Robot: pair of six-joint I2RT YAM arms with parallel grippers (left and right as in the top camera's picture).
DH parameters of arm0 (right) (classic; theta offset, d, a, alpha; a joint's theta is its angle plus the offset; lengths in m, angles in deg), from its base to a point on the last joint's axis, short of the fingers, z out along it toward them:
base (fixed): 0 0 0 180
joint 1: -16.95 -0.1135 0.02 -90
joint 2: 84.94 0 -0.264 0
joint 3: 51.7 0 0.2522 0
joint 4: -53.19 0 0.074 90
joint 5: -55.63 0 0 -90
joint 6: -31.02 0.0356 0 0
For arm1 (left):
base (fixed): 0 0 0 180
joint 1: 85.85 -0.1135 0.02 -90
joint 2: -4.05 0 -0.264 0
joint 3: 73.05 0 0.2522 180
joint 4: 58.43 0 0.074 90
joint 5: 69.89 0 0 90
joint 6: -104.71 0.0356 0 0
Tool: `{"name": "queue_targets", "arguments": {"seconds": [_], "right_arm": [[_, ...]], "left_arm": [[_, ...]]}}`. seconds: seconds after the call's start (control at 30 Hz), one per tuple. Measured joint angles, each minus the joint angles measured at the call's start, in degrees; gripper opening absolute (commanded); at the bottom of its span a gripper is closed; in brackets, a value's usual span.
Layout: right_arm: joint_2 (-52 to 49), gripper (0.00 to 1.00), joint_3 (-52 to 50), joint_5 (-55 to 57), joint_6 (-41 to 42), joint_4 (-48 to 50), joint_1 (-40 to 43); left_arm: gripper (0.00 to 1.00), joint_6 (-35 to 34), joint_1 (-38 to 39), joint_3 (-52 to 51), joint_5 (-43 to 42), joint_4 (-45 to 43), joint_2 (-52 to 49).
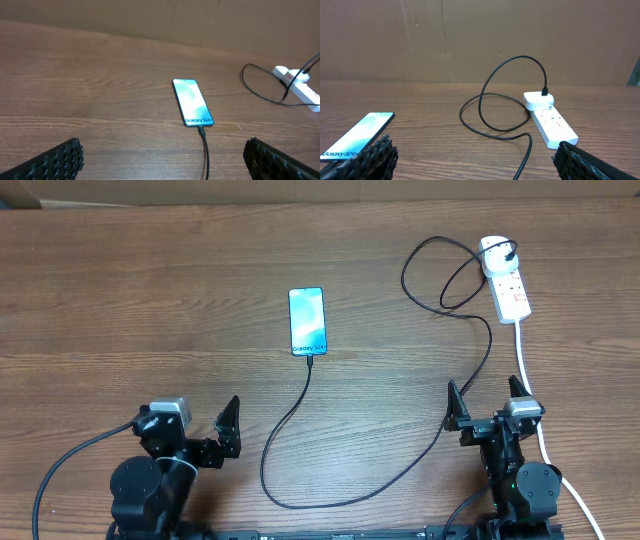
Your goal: Plug charger to phone and switch on socket
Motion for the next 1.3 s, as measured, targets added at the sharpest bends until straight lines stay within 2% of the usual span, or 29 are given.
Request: {"name": "queue_targets", "arguments": {"seconds": [0.6,0.83,1.1,1.3], "right_arm": [[0.0,1.00,0.0,0.0,0.0,0.0,0.0],[0.0,1.00,0.0,0.0,0.0,0.0,0.0],[0.0,1.00,0.0,0.0,0.0,0.0,0.0],[0.0,1.00,0.0,0.0,0.0,0.0,0.0]], "left_arm": [[0.99,0.1,0.0,-10.4,-0.2,-15.0,9.9],[1.00,0.2,0.0,-15.0,-0.4,-27.1,12.0],[1.00,0.2,0.0,-23.7,-1.3,-46.8,12.1],[1.00,0.2,0.0,-25.0,-1.2,-49.2,12.1]]}}
